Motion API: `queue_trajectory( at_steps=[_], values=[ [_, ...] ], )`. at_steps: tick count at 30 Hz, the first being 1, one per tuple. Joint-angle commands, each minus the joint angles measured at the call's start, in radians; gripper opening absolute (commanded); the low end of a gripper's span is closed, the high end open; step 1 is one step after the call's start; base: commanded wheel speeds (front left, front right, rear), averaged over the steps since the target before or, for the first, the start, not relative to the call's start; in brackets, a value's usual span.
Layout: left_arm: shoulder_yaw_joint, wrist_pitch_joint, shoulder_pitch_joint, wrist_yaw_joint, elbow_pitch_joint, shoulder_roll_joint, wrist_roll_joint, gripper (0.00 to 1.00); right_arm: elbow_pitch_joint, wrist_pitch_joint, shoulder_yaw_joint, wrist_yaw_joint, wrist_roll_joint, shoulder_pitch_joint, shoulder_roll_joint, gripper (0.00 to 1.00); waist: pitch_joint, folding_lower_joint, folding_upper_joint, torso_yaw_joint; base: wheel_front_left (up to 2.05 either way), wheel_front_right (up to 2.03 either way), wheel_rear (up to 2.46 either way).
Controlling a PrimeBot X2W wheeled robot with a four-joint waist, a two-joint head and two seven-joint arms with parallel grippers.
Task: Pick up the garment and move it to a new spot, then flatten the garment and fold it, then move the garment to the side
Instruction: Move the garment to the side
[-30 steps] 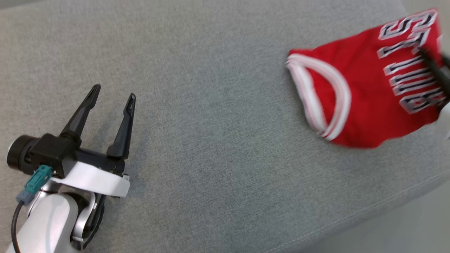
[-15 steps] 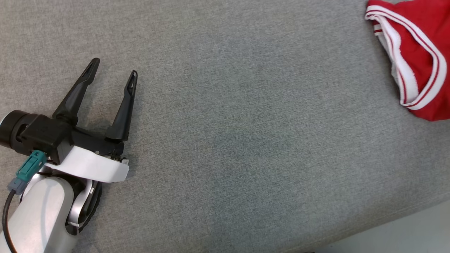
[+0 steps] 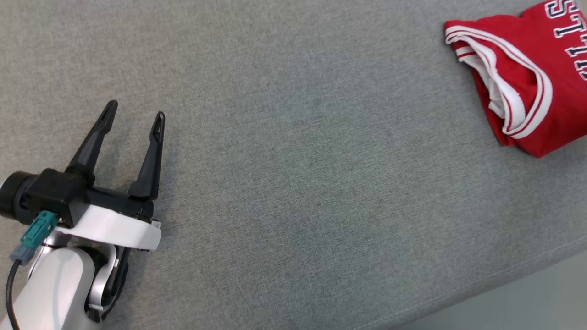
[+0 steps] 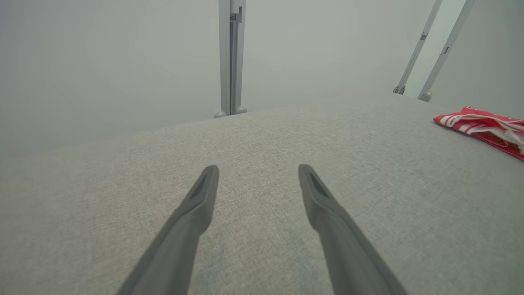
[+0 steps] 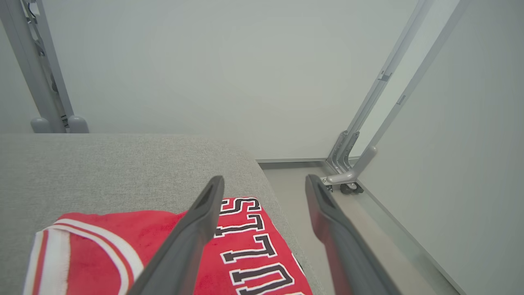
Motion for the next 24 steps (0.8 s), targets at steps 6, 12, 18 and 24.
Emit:
queue_trajectory(
  at_steps=[6,12,18,24],
  values=[
    [0.023,-0.032,0.051,0.031,0.017,-0.015,-0.025,1.0,-0.275,-0.001,-0.09,0.0,-0.033,0.217,0.121,1.0,-0.099,-0.0001,0.0,0.012,0.0,0.0,0.0],
    [0.035,-0.055,0.091,0.055,0.035,-0.035,-0.046,1.0,-0.512,-0.001,-0.077,0.0,-0.078,0.407,0.234,1.0,-0.179,-0.0001,0.0,0.056,0.0,0.0,0.0],
    [0.053,-0.079,0.138,0.069,0.058,-0.054,-0.068,1.0,-0.647,0.034,-0.058,0.0,-0.116,0.542,0.317,1.0,-0.262,-0.0001,0.0,0.114,0.0,0.0,0.0],
    [0.063,-0.097,0.197,0.081,0.077,-0.072,-0.086,1.0,-0.721,0.089,-0.071,0.0,-0.143,0.645,0.356,1.0,-0.35,-0.0001,0.0,0.171,0.0,0.0,0.0]
  ],
)
